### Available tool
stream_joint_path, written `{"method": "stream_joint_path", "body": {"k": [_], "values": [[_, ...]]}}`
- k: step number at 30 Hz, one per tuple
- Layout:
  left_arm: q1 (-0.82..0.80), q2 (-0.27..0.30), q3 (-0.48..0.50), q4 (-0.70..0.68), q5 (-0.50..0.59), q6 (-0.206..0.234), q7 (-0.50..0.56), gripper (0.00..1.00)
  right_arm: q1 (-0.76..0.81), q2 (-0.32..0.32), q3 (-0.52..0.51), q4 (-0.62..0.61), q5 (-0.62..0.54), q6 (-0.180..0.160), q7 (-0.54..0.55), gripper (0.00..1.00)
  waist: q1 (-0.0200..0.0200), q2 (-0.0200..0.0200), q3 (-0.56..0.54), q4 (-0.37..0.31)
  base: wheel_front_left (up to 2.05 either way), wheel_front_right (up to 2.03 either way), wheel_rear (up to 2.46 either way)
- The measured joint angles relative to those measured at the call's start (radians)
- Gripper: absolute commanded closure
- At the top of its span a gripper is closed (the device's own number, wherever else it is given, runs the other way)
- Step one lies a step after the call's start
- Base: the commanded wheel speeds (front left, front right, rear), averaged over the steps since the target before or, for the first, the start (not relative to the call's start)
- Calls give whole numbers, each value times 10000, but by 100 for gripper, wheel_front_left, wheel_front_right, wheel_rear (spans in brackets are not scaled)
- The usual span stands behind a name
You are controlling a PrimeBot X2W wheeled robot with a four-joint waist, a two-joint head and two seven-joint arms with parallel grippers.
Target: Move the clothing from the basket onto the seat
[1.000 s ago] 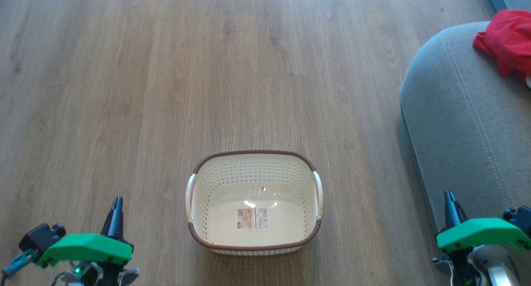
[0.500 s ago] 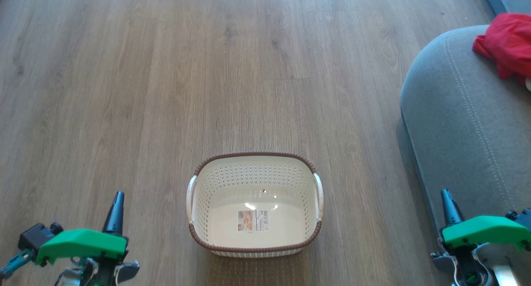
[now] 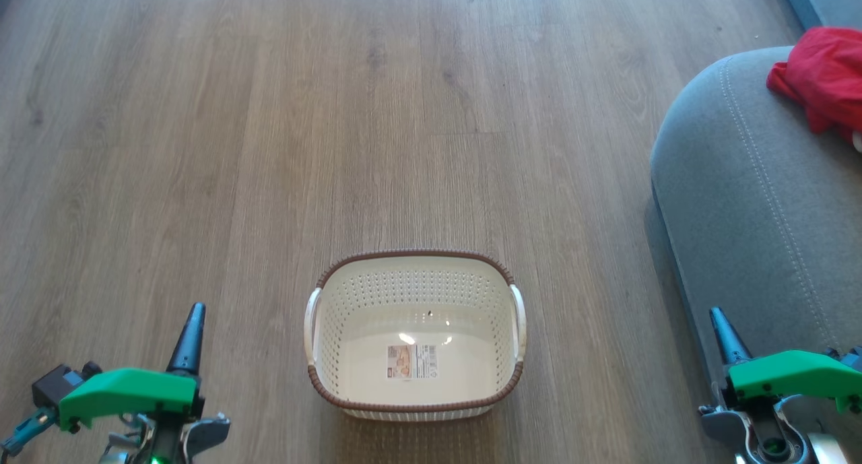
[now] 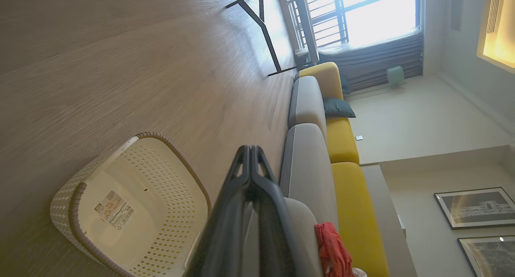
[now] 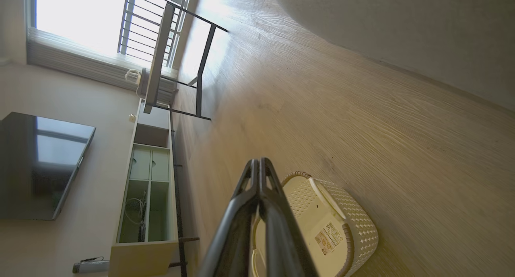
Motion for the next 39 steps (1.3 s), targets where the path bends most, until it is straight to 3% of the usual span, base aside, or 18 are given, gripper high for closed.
{"method": "stream_joint_path", "body": {"k": [32, 39], "values": [[-214, -408, 581, -326, -2987, -186, 882, 100, -225, 50, -178, -146, 3877, 0, 865, 100, 0, 0, -227, 75, 0, 0, 0], [-244, -416, 589, -355, -3058, -186, 882, 100, -225, 52, -184, -159, 3969, 0, 865, 100, 0, 0, -227, 75, 0, 0, 0]]}}
